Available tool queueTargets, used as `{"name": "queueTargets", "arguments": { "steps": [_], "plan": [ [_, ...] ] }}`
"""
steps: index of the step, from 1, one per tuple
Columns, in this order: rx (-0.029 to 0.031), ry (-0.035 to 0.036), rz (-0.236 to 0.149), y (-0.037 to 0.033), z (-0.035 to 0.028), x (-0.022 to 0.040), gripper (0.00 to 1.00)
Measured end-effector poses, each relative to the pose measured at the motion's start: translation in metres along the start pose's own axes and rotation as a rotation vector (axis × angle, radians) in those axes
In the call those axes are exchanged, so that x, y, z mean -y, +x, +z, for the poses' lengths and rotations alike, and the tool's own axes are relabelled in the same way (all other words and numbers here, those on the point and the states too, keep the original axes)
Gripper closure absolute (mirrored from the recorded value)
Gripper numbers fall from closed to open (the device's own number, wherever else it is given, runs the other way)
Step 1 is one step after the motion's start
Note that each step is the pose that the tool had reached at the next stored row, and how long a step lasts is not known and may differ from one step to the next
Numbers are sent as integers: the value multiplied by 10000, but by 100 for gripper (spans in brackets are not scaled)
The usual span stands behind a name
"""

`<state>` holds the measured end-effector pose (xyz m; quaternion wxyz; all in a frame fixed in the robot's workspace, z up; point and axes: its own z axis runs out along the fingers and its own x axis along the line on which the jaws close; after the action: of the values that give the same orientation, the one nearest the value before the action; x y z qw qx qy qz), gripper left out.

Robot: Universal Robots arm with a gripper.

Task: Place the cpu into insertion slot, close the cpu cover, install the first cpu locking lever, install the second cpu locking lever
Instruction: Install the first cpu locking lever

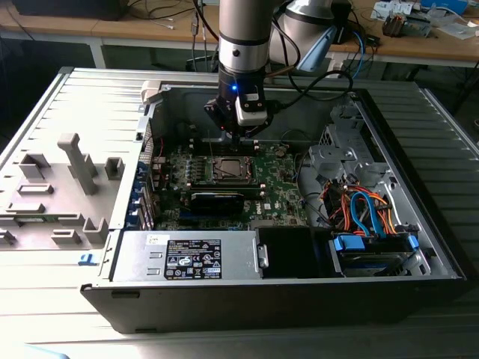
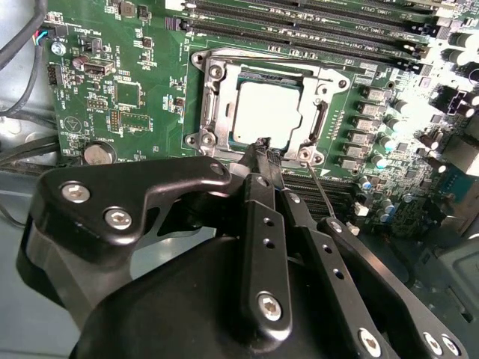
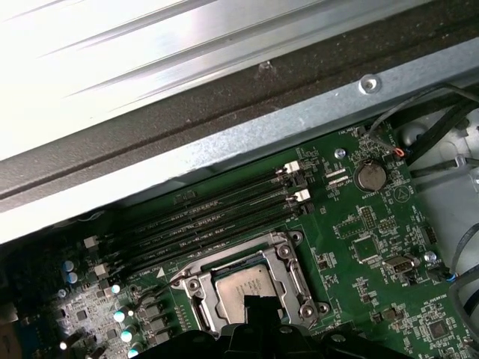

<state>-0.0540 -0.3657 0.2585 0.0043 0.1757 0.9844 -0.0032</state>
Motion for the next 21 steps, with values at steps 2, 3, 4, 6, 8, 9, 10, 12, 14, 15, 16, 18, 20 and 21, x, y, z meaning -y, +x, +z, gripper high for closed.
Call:
{"name": "queueTargets", "arguments": {
  "steps": [2, 3, 4, 6, 8, 9, 10, 12, 14, 15, 16, 18, 20, 21],
  "plan": [
    [0, 0, -15, 0, 0, 0, 89],
    [0, 0, -22, 0, 0, 0, 89],
    [1, 0, -32, 0, 0, 0, 89],
    [0, 0, -46, 0, 0, 0, 89],
    [1, 0, -62, 0, 0, 0, 89],
    [1, 0, -70, 0, 0, 0, 89],
    [1, -1, -78, 0, 0, 0, 89],
    [1, -1, -98, 0, 0, 0, 89],
    [1, -1, -121, 0, 0, 0, 89],
    [1, -1, -128, 0, 0, 0, 89],
    [1, -1, -139, 0, 0, 0, 89],
    [1, -1, -155, 0, 0, 0, 89],
    [1, -1, -167, 0, 0, 0, 89],
    [1, -1, -173, 0, 0, 0, 89]
  ]
}}
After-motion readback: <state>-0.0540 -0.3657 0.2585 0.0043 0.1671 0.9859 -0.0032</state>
